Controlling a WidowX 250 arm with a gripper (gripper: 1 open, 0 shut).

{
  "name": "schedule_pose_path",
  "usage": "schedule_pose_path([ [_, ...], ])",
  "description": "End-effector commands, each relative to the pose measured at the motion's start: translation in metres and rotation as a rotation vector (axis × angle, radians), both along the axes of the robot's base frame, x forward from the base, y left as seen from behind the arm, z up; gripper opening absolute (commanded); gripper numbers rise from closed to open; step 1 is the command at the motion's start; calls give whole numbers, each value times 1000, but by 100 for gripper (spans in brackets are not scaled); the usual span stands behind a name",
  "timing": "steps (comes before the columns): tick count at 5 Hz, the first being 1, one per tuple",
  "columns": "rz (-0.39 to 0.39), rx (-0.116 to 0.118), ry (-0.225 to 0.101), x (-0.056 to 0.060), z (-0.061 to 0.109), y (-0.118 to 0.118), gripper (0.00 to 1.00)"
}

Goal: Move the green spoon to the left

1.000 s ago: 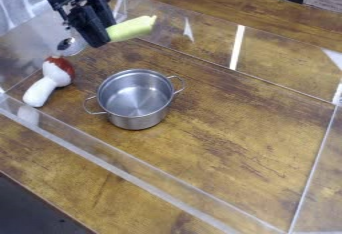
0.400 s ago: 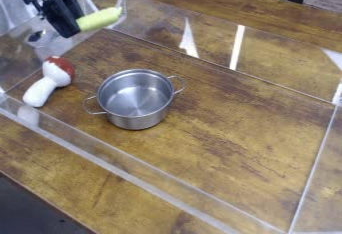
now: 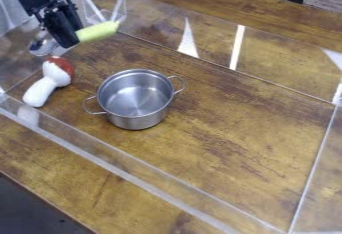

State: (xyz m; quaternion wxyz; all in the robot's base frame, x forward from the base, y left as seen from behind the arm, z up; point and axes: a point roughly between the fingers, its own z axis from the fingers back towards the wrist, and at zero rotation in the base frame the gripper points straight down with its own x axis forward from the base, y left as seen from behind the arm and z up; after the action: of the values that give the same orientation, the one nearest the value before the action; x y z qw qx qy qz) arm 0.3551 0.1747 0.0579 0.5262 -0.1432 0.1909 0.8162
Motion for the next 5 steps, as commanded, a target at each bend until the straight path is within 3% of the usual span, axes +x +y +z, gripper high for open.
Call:
schedule_pose_path([
  [1,-50,46,-56,11,18,10,0],
  [3,-176,40,-63,36,16,3,0],
  [5,-188,41,-70,33,38,-6,0],
])
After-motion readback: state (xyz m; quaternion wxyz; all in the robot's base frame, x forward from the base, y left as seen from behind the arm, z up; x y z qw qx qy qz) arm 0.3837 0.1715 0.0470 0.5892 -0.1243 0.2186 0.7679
